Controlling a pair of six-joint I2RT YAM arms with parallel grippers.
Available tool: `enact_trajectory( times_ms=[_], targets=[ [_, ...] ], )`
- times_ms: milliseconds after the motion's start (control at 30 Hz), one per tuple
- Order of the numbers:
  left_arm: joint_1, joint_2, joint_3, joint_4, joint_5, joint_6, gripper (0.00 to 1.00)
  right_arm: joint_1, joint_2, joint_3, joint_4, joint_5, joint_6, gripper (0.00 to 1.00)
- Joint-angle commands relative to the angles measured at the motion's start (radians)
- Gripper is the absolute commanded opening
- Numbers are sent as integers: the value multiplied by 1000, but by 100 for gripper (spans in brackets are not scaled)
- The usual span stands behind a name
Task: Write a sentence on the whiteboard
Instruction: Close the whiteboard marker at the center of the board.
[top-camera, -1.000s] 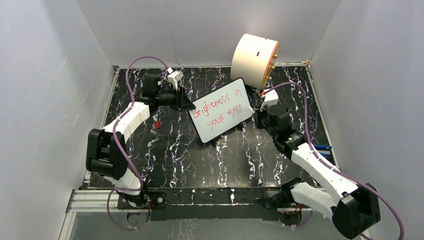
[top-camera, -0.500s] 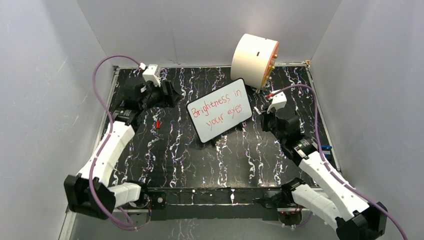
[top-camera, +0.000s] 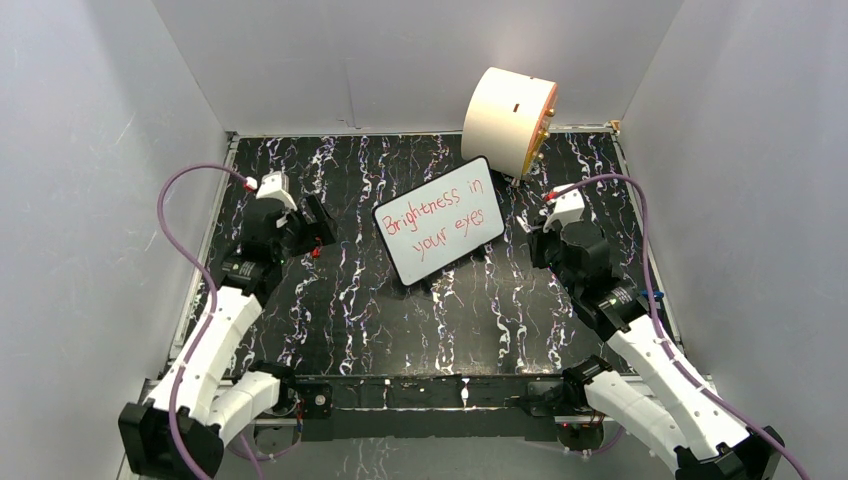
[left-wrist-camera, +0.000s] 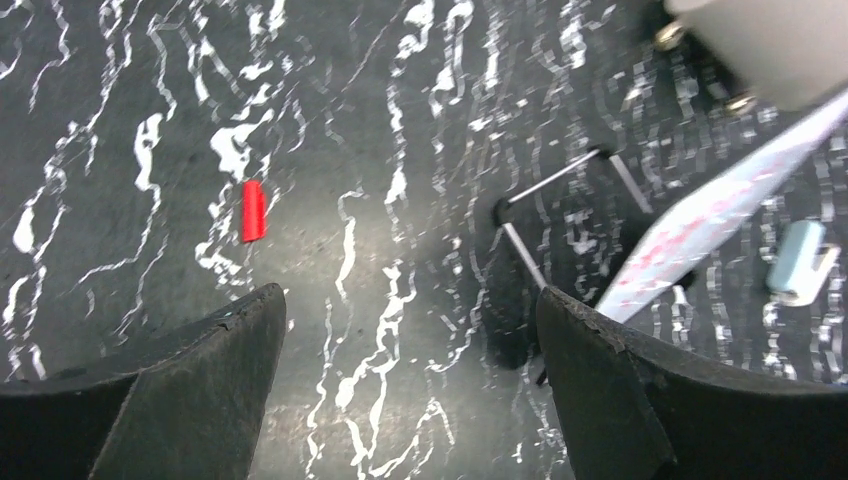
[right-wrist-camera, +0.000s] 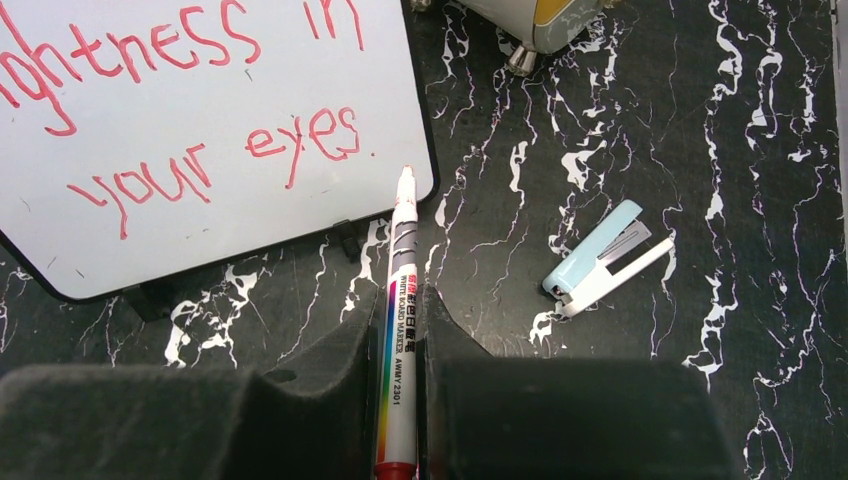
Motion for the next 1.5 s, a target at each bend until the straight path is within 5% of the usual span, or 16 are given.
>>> enact_trajectory(
  times_ms=[0,133,600,1067,1467],
  targets=[
    [6,109,91,-168,-100,49,92,-7,-10,37,10,10,9,0],
    [16,233,130,-236,-100,88,91,-6,-17,37,13,3,8,0],
    [126,592,238,-234,-8,202,63,-5,-42,25,23,-15,6,0],
    [157,762,308,-223,50,265,39,-5,-37,23,23,3,7,0],
    [162,849,358,-245,8,288,31,-5,-35,17,29,4,6,0]
  ],
)
